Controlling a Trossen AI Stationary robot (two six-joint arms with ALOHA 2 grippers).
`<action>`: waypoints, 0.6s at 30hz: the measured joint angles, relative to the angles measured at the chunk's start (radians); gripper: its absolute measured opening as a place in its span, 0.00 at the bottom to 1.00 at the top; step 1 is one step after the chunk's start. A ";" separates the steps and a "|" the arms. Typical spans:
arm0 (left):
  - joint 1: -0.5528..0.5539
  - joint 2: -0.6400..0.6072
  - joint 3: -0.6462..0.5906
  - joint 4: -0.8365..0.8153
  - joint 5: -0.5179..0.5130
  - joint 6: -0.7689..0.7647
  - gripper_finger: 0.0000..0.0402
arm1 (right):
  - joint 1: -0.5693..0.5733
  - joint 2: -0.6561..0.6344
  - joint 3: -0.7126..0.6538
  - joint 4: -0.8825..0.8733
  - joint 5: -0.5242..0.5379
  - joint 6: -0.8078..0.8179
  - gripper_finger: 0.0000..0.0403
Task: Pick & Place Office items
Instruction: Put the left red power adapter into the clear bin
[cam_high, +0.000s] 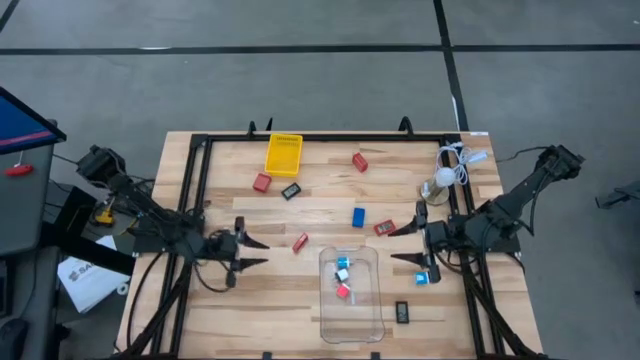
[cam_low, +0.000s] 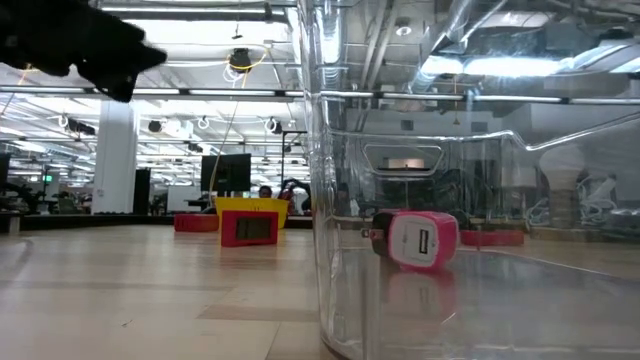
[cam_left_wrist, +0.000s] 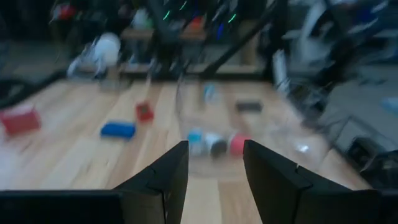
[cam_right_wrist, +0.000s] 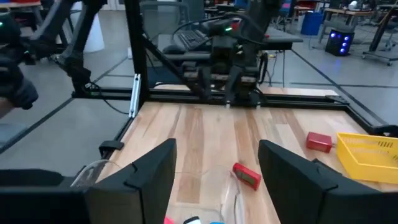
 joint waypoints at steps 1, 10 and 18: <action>0.017 -0.024 -0.022 0.041 0.044 0.025 0.37 | 0.007 0.004 0.000 0.009 0.000 -0.001 0.55; 0.296 -0.106 -0.066 0.006 0.098 0.013 0.35 | 0.025 0.027 0.000 0.077 0.000 -0.003 0.55; 0.554 -0.059 -0.033 -0.111 0.020 -0.143 0.39 | 0.024 0.028 0.000 0.071 0.010 -0.001 0.55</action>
